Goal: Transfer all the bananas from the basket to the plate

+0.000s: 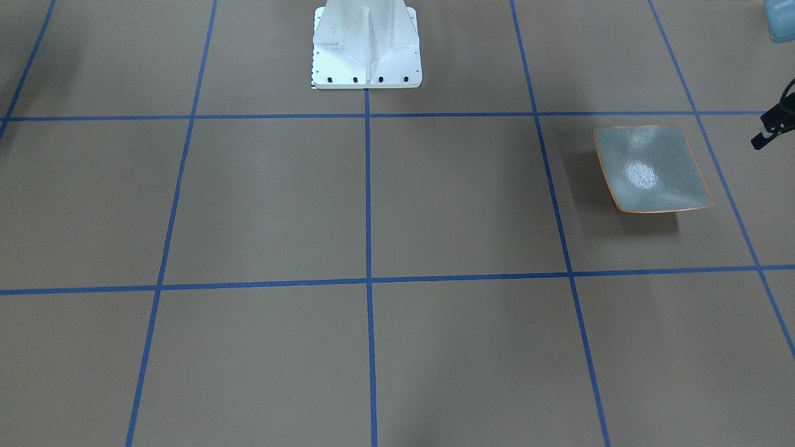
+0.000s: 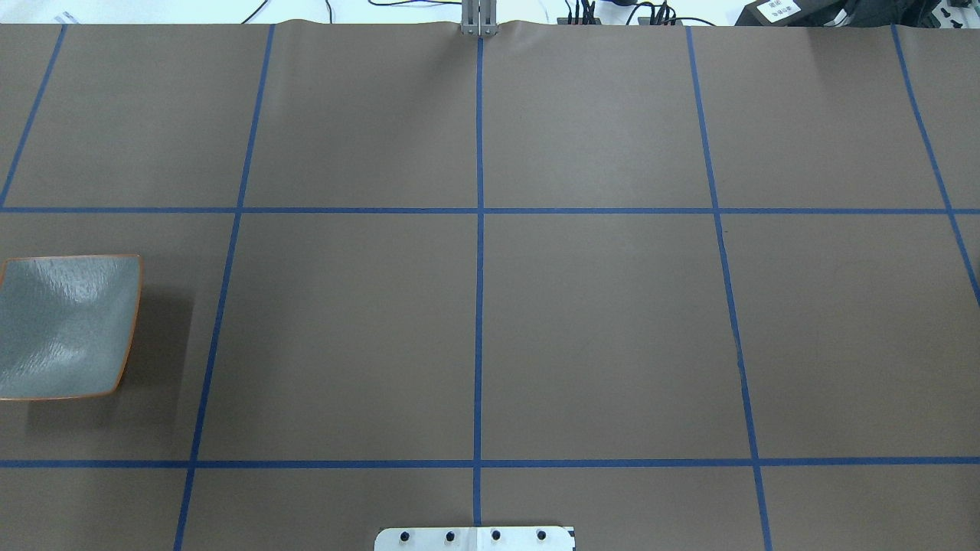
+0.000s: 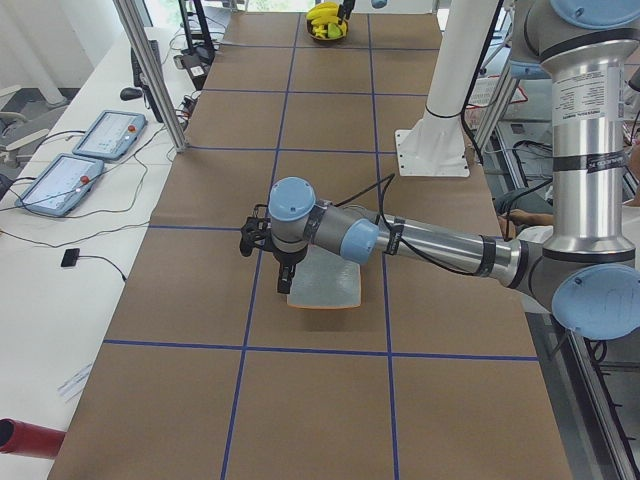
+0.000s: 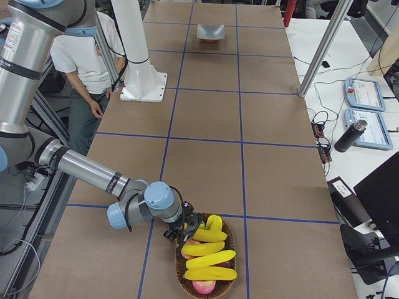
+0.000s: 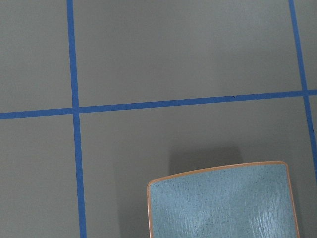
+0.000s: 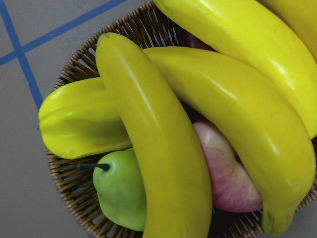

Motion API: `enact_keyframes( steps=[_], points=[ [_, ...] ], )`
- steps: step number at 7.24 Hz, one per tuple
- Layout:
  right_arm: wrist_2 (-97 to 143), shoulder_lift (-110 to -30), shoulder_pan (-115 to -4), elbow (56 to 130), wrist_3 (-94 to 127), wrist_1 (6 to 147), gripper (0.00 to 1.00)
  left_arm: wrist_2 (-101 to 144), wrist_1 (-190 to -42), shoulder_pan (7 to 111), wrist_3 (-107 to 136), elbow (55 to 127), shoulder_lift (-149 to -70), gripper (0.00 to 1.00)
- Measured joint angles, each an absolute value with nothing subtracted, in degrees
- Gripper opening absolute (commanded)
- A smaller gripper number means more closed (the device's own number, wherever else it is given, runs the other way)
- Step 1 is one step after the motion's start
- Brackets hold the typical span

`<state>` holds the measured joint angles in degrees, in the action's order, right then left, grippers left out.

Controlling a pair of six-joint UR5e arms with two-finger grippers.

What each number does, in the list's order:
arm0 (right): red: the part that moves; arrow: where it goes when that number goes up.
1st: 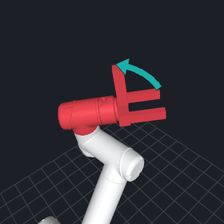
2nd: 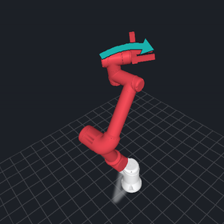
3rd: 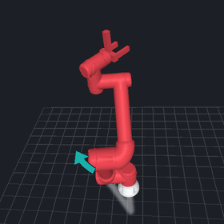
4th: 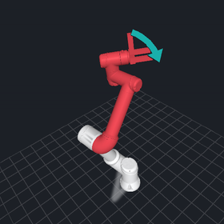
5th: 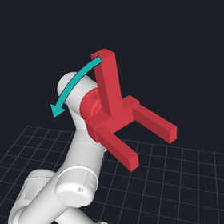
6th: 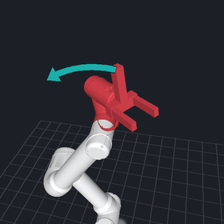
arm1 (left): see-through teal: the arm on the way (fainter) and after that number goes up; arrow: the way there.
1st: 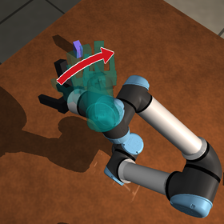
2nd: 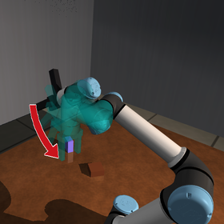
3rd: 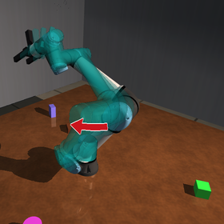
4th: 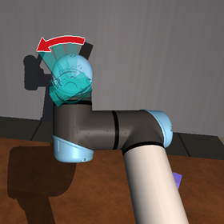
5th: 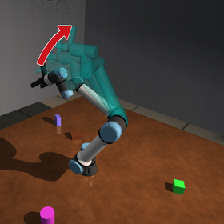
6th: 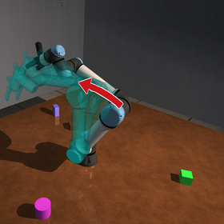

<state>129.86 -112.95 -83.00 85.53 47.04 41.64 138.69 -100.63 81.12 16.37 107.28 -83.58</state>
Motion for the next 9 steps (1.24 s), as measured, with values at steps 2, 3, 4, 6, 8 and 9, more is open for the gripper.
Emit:
enact_keyframes(
  steps=[2, 3, 4, 6, 8, 9],
  points=[
    [129.82, -112.94, -82.83, 85.06, 47.09, 41.49, 0.26, 138.69, -100.62, 81.12, 16.42, 107.48, -83.58, 1.00],
    [129.82, -112.94, -82.81, 84.78, 47.17, 41.32, 0.00, 138.69, -100.58, 81.12, 16.43, 107.53, -83.59, 1.00],
    [129.85, -112.89, -82.80, 84.69, 47.30, 41.21, 0.00, 138.69, -100.56, 81.12, 16.43, 107.55, -83.58, 1.00],
    [130.15, -112.65, -82.79, 84.82, 47.47, 40.60, 0.00, 138.69, -100.55, 81.17, 16.43, 107.57, -83.59, 1.00],
    [130.51, -112.43, -82.89, 86.48, 47.61, 40.24, 0.00, 138.69, -100.49, 81.17, 16.44, 107.75, -83.58, 1.00],
    [131.03, -112.48, -83.11, 87.49, 47.55, 40.32, 0.00, 138.69, -100.47, 81.18, 16.43, 107.80, -83.61, 1.00]
  ],
)
